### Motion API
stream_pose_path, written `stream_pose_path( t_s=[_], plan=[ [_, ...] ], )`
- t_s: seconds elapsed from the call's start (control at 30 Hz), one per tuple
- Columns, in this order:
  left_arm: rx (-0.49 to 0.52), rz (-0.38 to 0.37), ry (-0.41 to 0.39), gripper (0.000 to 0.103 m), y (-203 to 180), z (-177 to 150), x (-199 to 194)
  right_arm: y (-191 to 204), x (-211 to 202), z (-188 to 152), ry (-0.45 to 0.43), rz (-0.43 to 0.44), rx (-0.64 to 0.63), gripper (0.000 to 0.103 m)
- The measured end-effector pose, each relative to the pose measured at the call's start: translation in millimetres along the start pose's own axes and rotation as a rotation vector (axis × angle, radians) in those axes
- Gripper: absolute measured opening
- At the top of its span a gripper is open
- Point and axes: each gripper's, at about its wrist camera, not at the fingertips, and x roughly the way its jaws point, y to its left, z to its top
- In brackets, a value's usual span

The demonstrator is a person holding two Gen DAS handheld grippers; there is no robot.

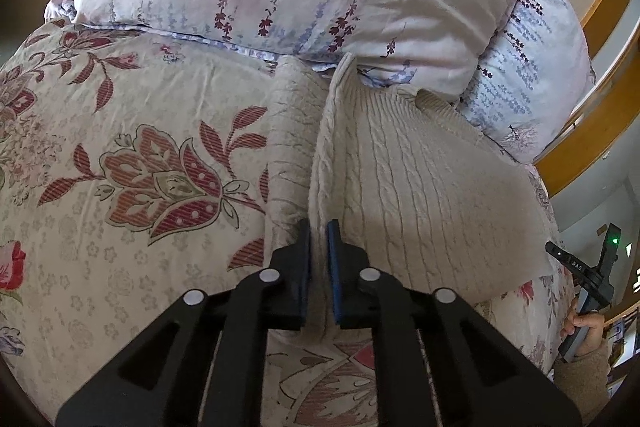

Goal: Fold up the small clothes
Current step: 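Fold the hem toward the collar with both tools and open them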

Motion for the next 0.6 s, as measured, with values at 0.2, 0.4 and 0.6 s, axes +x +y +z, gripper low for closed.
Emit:
stream_pose_path(
  t_s=[0.2, 0.4, 0.6],
  plan=[
    [0.062, 0.031, -0.129, 0.037, -21.1, 2.5, -24.8, 25.4, -19.3, 11.1, -0.082, 0.020, -0.046, 0.047],
    [0.125, 0.010, -0.104, 0.043, -45.8, 2.8, -12.6, 78.9, -4.5, 14.2, -0.048, 0.089, -0.189, 0.047],
    [0.139, 0.055, -0.031, 0.042, -44.3, -5.5, 10.4, 91.5, 27.0, 4.3, 0.017, 0.058, -0.241, 0.053]
  ],
)
